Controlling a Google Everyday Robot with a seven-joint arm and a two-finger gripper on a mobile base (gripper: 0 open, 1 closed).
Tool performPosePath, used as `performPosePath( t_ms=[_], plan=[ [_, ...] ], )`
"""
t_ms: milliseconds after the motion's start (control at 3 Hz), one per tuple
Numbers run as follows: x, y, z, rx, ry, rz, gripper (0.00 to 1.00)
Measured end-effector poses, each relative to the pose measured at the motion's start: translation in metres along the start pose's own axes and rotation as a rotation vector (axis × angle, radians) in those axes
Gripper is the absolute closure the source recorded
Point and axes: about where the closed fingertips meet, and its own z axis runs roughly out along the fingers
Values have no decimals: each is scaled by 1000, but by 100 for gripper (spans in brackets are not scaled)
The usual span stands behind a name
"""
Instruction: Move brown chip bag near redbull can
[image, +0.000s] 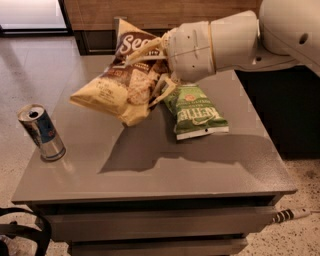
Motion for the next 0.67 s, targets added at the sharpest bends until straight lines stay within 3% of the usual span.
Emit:
performPosePath(
  t_ms=[667],
  plan=[
    [-14, 53, 24, -130, -144, -42, 100]
  ],
)
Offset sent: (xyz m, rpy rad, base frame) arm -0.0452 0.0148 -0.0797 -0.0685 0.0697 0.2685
